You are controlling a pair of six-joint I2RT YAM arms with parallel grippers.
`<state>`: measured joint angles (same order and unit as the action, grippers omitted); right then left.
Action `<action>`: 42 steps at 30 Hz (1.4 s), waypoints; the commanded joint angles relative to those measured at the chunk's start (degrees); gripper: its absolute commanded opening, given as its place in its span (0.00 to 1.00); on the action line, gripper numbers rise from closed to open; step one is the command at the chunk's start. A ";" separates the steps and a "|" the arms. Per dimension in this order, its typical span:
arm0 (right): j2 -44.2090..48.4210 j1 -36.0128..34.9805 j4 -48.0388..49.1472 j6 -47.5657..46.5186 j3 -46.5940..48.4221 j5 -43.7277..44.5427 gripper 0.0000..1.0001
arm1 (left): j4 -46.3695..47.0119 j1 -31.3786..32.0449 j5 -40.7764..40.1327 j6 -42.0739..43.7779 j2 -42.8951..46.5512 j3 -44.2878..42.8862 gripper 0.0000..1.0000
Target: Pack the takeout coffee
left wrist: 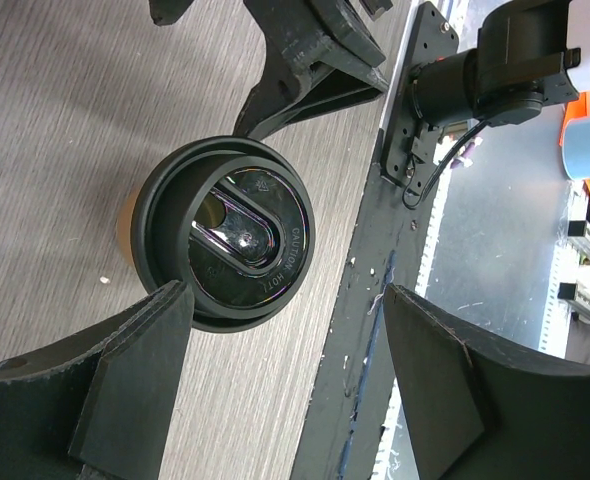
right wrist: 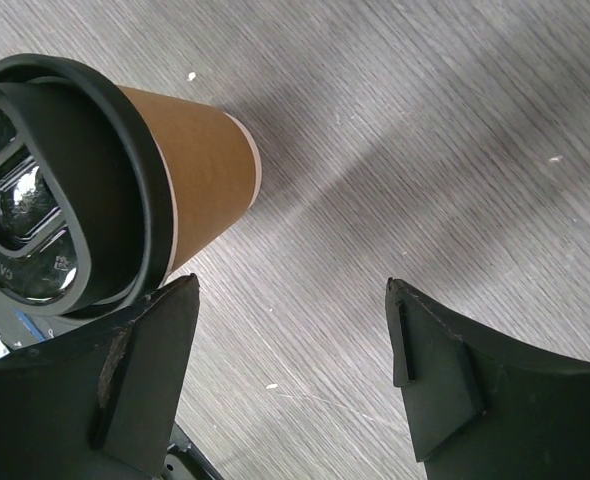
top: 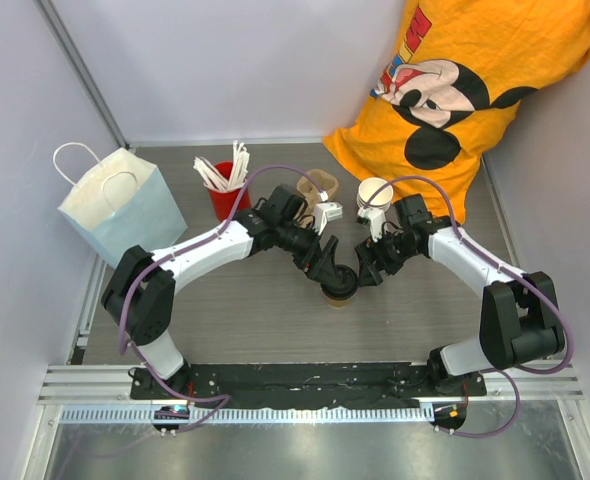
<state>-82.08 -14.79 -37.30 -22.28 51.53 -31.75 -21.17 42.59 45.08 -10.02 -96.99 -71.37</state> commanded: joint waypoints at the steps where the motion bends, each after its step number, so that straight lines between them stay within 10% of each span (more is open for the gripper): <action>1: 1.75 -0.33 1.44 0.14 1.12 2.73 0.81 | 2.27 -0.05 -0.78 0.18 1.36 -0.87 0.82; 42: 13.70 8.72 -4.80 2.42 4.37 -14.75 0.90 | 6.05 -2.25 -4.12 -7.90 -4.35 1.94 0.86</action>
<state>-70.37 -6.15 -42.15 -20.53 54.00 -44.23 -18.39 40.01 40.49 -16.56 -101.16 -69.06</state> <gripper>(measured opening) 0.901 0.863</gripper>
